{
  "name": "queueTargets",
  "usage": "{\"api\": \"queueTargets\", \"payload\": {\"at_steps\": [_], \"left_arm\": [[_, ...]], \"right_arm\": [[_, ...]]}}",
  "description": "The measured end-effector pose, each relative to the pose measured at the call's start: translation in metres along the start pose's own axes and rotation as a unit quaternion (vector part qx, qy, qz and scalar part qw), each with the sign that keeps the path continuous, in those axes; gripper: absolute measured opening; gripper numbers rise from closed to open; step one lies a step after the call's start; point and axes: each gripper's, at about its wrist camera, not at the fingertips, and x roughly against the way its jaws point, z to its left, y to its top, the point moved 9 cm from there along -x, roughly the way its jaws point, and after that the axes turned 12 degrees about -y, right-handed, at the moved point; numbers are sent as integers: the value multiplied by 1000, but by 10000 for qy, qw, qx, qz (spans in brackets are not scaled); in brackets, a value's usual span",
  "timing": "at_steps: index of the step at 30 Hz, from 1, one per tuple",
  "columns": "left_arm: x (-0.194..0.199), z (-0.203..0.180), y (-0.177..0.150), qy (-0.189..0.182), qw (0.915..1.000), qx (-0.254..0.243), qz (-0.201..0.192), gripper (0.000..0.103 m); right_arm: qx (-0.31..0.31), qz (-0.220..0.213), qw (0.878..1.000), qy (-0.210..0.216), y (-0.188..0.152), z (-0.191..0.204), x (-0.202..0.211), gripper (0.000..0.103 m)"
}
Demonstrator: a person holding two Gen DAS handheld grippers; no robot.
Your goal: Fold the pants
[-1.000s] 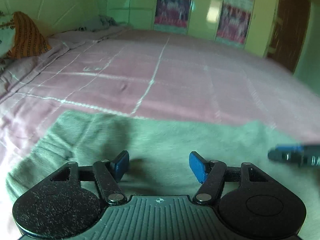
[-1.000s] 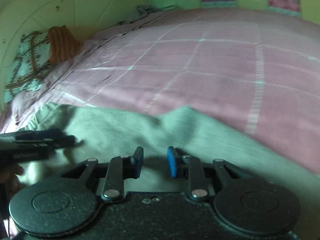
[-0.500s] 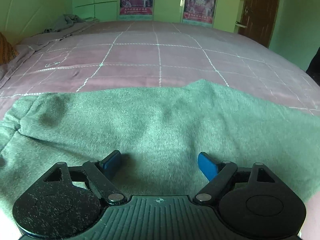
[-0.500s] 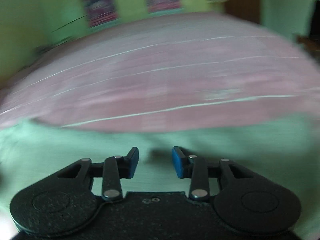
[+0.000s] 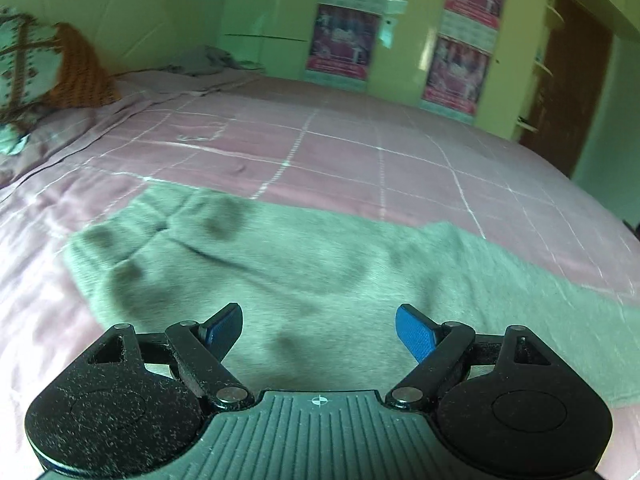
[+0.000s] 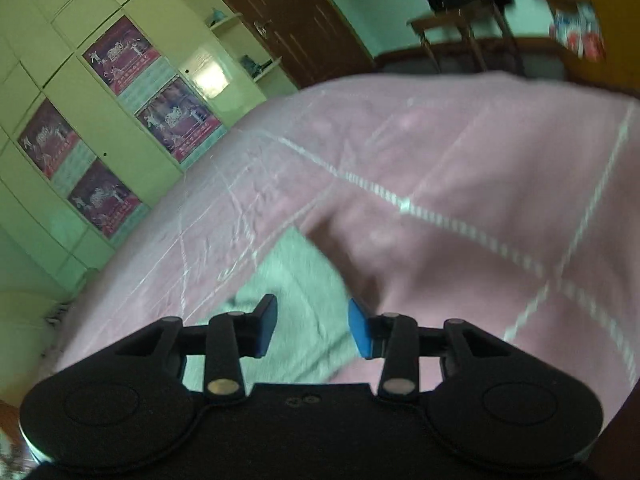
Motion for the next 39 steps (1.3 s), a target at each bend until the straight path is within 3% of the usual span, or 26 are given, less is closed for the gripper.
{"api": "queueTargets", "payload": {"at_steps": [4, 7, 10, 13, 16, 19, 22, 26, 28, 29, 30, 33, 35, 37, 39], "left_arm": [[6, 15, -2, 69, 9998, 201, 62, 83], [4, 26, -8, 120, 9992, 343, 165, 83], [6, 36, -9, 135, 9982, 587, 24, 83], [19, 49, -3, 240, 9960, 802, -317, 83], [33, 73, 6, 500, 9904, 1130, -626, 83], [46, 104, 6, 600, 9786, 1769, -860, 83], [45, 128, 0, 521, 9696, 2209, -912, 83], [28, 139, -1, 64, 9626, 2550, -916, 82], [12, 145, 0, -24, 9618, 2630, -757, 63], [7, 149, -1, 62, 9605, 2707, -646, 37], [6, 153, -1, 247, 9605, 2706, -595, 22], [5, 149, 8, 38, 9643, 2555, -691, 22], [0, 152, 8, 158, 9679, 2450, -547, 22], [3, 152, 12, 145, 9657, 2508, -649, 22], [-1, 146, 16, 112, 9705, 2312, -675, 22]], "right_arm": [[-317, 453, 9984, -82, -17, -3, -26, 40], [-621, 556, 9965, 49, -18, -1, -35, 39], [-590, 676, 9960, 37, -19, 4, -45, 6], [-406, 183, 9989, 162, -19, 13, -23, 5], [-162, 365, 9986, -356, -37, 5, -31, 6], [269, 247, 9981, -486, -39, 19, -30, 16], [374, 252, 9983, -368, -46, 24, -25, 22], [132, 346, 9990, -260, -46, 17, -23, 23], [27, 373, 9991, -201, -47, 14, -22, 23], [-14, 379, 9991, -195, -42, 17, -27, 23], [-32, 380, 9991, -191, -42, 17, -28, 23], [-12, 358, 9991, -216, -41, 18, -29, 24], [10, 336, 9992, -208, -42, 19, -29, 27], [58, 324, 9992, -205, -42, 20, -29, 28], [89, 327, 9992, -216, -42, 21, -30, 28]]}}
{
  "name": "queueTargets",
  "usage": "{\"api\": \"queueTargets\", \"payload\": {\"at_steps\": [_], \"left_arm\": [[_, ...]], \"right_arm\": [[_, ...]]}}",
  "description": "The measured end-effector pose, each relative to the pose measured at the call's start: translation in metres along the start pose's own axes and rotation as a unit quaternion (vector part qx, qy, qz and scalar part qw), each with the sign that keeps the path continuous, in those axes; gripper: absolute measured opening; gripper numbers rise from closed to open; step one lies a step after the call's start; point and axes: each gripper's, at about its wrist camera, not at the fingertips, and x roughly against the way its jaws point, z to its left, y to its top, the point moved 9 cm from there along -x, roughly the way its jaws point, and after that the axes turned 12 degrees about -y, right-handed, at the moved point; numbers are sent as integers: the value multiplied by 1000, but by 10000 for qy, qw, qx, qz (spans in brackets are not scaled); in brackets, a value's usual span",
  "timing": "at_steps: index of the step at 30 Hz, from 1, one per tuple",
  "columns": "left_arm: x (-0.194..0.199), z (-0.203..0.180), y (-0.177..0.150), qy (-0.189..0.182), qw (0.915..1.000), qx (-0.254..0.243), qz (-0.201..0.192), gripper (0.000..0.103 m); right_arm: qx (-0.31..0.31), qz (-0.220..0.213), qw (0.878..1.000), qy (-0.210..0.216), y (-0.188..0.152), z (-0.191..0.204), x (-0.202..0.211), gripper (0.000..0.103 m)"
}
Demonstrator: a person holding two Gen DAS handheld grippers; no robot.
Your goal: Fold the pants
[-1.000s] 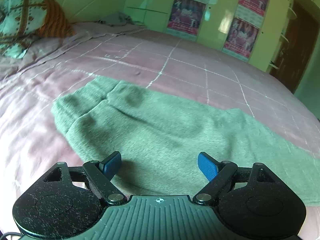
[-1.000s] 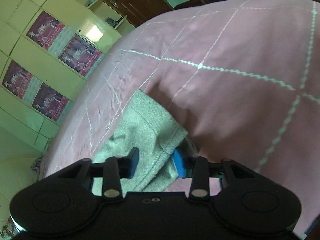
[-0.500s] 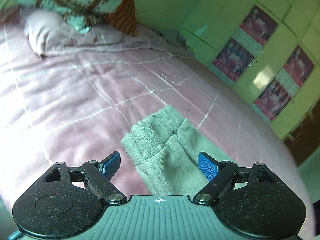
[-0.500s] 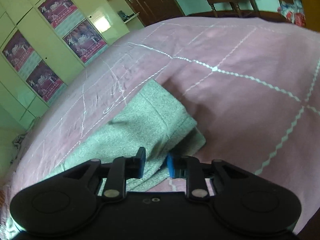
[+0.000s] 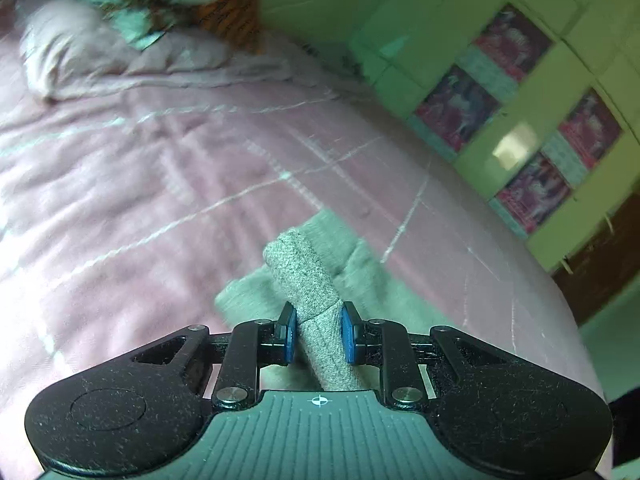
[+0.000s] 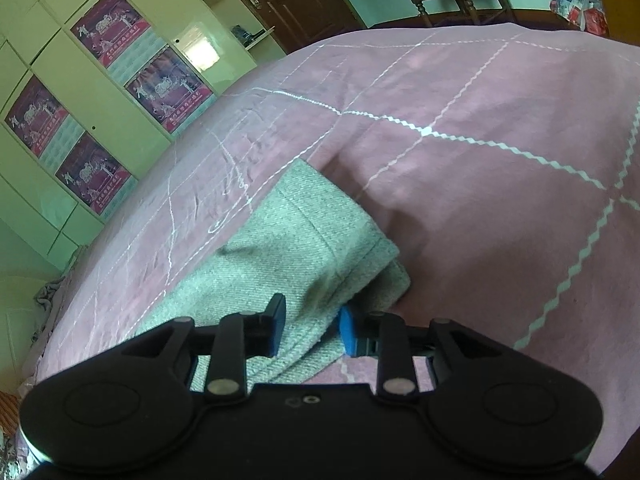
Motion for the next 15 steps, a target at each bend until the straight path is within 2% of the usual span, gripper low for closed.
{"api": "queueTargets", "payload": {"at_steps": [1, 2, 3, 4, 5, 6, 9, 10, 11, 12, 14, 15], "left_arm": [[-7, 1, -4, 61, 9998, 45, 163, 23], [-13, 3, -8, 10, 9993, 186, 337, 28], [-15, 3, -10, -41, 9988, 296, 385, 29], [-17, 3, -9, -64, 9990, 273, 357, 28], [-19, 0, -7, -103, 9991, 189, 356, 18], [-17, -7, -1, -189, 9995, 58, 236, 17], [6, -38, 31, -815, 9938, -370, -653, 17], [6, -41, 35, -861, 9924, -495, -732, 17], [-1, -34, 33, -719, 9944, -525, -576, 17], [-14, -21, 25, -457, 9976, -487, -197, 17], [-32, 6, 3, -21, 9977, -450, 497, 17], [-31, 12, -5, -68, 9972, -451, 596, 18]], "right_arm": [[-3, -1, 10000, 7, 0, 0, 0, 29], [-17, -3, 10000, 31, 0, 0, 1, 30], [-35, -1, 10000, 55, 0, -1, 1, 30], [-56, 5, 10000, 70, 0, -1, 1, 30], [-77, 11, 9999, 80, 0, -2, 2, 30], [-92, 11, 9999, 89, 0, -2, 2, 30], [-112, -112, 9999, 61, 1, -3, 7, 25], [-86, -223, 9997, 20, 2, -4, 10, 21], [-41, -263, 9996, -54, 2, -4, 11, 12], [-13, -234, 9996, -174, 1, -6, 10, 8], [75, -61, 9996, -277, -2, -4, 3, 6], [149, -24, 9993, -334, -2, -3, 0, 5]]}}
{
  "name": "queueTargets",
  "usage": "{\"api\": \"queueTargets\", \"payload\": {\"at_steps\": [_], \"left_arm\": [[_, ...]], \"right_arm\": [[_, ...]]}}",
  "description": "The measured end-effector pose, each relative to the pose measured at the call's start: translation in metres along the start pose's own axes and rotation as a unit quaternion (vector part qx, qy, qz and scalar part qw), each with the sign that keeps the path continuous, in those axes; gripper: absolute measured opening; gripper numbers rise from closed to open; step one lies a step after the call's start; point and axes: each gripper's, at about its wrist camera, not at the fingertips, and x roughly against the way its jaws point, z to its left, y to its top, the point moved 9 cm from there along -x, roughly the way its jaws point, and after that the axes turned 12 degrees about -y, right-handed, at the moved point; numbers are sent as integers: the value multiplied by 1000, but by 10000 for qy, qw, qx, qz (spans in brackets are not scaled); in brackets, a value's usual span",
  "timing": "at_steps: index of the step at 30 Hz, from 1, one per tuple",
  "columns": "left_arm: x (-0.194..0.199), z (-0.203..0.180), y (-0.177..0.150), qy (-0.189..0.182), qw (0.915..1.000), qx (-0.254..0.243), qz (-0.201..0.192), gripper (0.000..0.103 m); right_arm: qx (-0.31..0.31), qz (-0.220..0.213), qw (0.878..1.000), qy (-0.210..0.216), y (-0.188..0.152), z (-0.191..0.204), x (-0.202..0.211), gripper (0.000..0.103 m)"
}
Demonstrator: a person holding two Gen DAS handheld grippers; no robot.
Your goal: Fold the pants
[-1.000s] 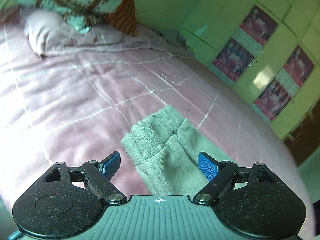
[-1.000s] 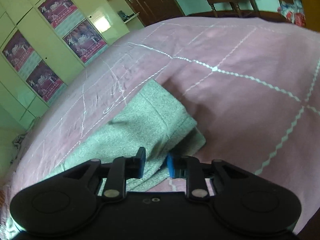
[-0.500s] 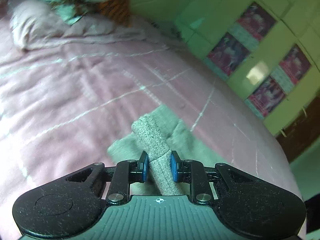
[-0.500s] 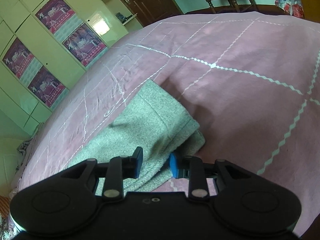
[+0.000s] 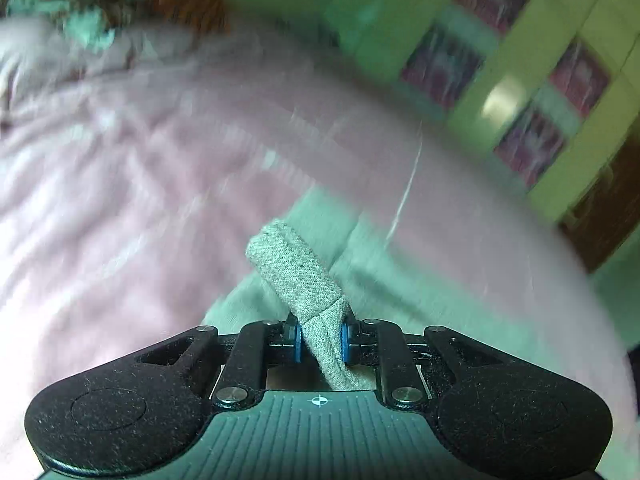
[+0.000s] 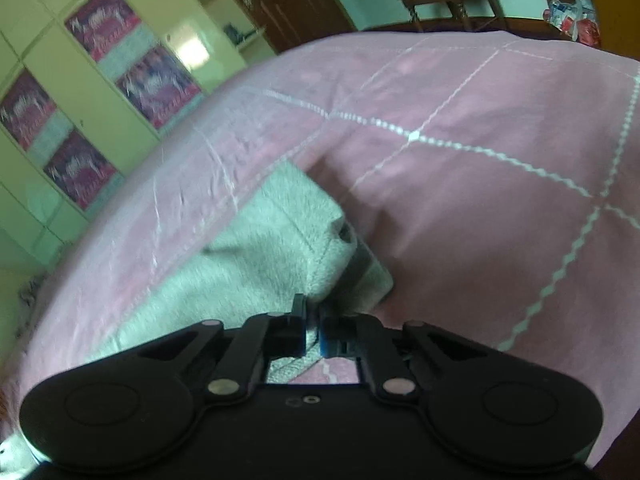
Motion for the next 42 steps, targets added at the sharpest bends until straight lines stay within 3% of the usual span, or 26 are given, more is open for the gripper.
{"api": "queueTargets", "payload": {"at_steps": [4, 7, 10, 12, 14, 16, 17, 20, 22, 23, 25, 27, 30, 35, 39, 42], "left_arm": [[16, 10, -8, -358, 9976, 521, -276, 23], [38, 7, -13, -270, 9968, 564, -496, 23], [69, -9, -17, 112, 9957, -68, -915, 23], [79, -37, -19, -21, 9920, -549, -1133, 23], [70, -67, -24, -264, 9900, -1057, -901, 25], [39, -82, -36, -393, 9905, -1306, -172, 42], [24, -83, -43, -308, 9904, -1342, 148, 47], [-1, -76, -64, -131, 9879, -1367, 716, 47], [-3, -76, -69, -87, 9852, -1565, 690, 47], [-3, -77, -69, -72, 9846, -1614, 673, 47], [-1, -81, -72, 27, 9789, -1912, 721, 47], [2, -88, -75, 167, 9712, -2250, 767, 48], [2, -90, -73, 235, 9703, -2304, 700, 48], [4, -98, -75, 533, 9682, -2366, 606, 54], [0, -103, -82, 645, 9664, -2418, 585, 66], [-3, -108, -86, 708, 9634, -2518, 581, 74]], "right_arm": [[-121, 34, 9999, 115, 1, -4, 0, 6], [-298, 115, 9991, 273, 3, -8, -1, 10], [-376, 148, 9982, 451, 2, -8, 1, 18], [-428, 167, 9975, 546, 1, -6, 3, 22], [-484, 189, 9969, 592, 0, -7, 2, 20], [-368, 184, 9978, 521, -1, -5, 2, 5], [-255, 157, 9985, 451, -1, -2, 3, 4], [295, -348, 9979, 450, 6, 16, 20, 4], [417, -350, 9978, 377, 5, 15, 24, 4], [318, -118, 9992, 222, 1, 7, 17, 4], [-310, 403, 9982, 326, -2, -10, 4, 3], [-557, 460, 9960, 519, -1, -13, 7, 13], [-881, 483, 9913, 847, -12, -21, 22, 33], [-1299, 685, 9843, 981, -13, -26, 16, 46], [-1284, 608, 9851, 974, 1, -18, -5, 48], [-1153, 509, 9874, 958, 5, -10, -14, 43]]}}
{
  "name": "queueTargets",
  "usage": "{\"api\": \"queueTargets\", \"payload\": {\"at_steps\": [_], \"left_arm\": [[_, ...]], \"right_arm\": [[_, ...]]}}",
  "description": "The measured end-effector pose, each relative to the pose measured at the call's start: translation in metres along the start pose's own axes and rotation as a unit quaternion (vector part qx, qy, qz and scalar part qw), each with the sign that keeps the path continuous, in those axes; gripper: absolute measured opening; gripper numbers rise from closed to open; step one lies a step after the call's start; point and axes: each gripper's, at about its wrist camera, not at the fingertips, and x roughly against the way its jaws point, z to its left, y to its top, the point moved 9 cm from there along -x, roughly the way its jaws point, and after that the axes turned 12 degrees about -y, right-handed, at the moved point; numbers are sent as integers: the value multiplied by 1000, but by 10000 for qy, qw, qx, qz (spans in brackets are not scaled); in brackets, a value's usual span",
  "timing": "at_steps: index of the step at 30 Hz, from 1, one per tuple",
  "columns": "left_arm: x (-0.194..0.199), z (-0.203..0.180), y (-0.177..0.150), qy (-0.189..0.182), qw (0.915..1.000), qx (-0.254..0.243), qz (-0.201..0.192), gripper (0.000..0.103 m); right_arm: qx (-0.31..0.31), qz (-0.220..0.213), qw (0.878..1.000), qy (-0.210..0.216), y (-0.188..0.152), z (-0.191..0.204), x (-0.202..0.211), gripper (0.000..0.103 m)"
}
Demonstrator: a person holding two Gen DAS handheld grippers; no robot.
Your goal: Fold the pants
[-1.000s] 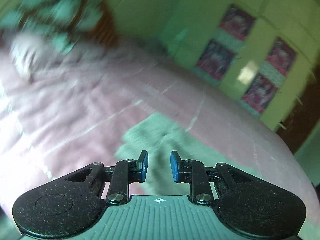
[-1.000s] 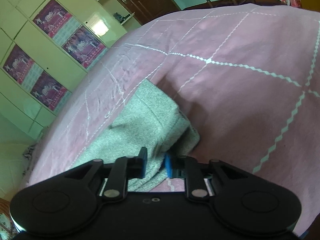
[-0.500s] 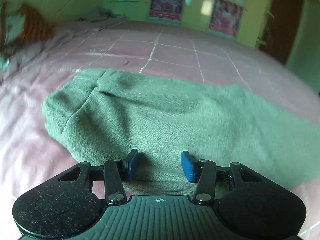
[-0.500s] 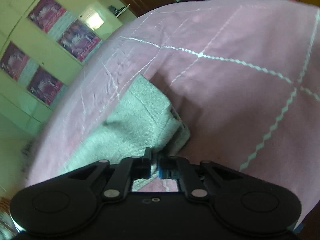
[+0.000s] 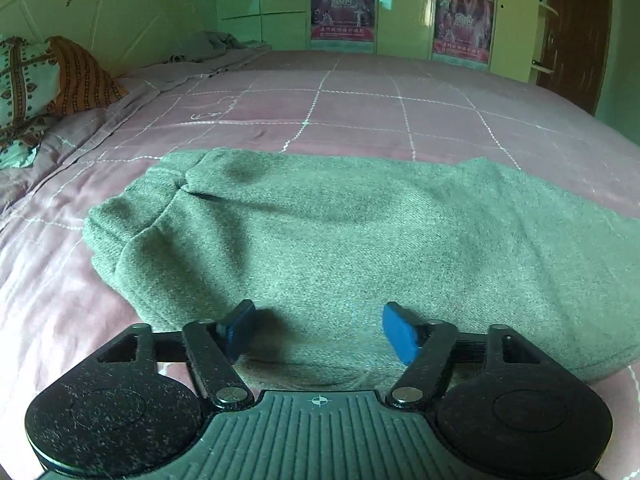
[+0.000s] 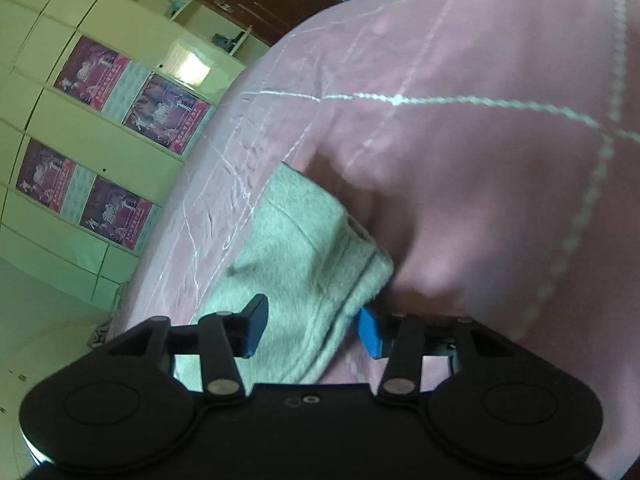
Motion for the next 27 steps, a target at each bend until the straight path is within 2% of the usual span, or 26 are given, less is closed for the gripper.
{"api": "queueTargets", "payload": {"at_steps": [1, 2, 4, 6, 8, 11, 12, 13, 14, 15, 16, 19, 23, 27], "left_arm": [[-1, -2, 0, 23, 10000, -40, 4, 74], [-1, -3, -1, 34, 10000, -57, 2, 76], [-1, -3, -1, 24, 10000, -29, -14, 77], [0, -3, -2, -9, 10000, -21, -24, 77], [1, -1, -3, -68, 10000, -19, -25, 77], [-2, 1, -2, -125, 9999, -21, -48, 77], [-2, 2, -2, -122, 9999, -25, -51, 77], [-3, 1, -2, -111, 9999, -31, -45, 77], [-3, 1, -2, -103, 9999, -25, -36, 77], [-2, 2, -2, -102, 9999, -19, -37, 77], [-2, 2, -2, -111, 9999, -12, -50, 77], [-2, 3, -3, -119, 9999, -1, -72, 77], [-2, 3, -3, -125, 9999, 16, -44, 78], [-3, 3, -3, -128, 9999, 16, -37, 78]], "right_arm": [[95, 35, 9999, -6, 0, 3, -3, 40], [211, 50, 9998, -27, -1, 5, -1, 28], [343, 56, 9992, -180, 0, 4, -3, 15], [378, -3, 9992, -148, 2, 5, 1, 13], [678, -246, 9974, -15, 4, 18, 14, 11], [779, -710, 9935, 425, 10, 35, 45, 11], [945, -791, 9920, 276, 10, 33, 43, 11], [1057, -700, 9919, -69, 8, 23, 32, 12], [821, -257, 9951, -490, 2, 3, 10, 12], [382, 26, 9985, -387, 3, -7, 2, 12], [195, 52, 9996, -207, 8, -7, 4, 15], [147, 134, 9998, -33, 3, -9, 13, 19], [-467, 103, 9984, 292, 1, -23, 29, 28], [-609, 103, 9973, 408, 0, -28, 33, 34]]}}
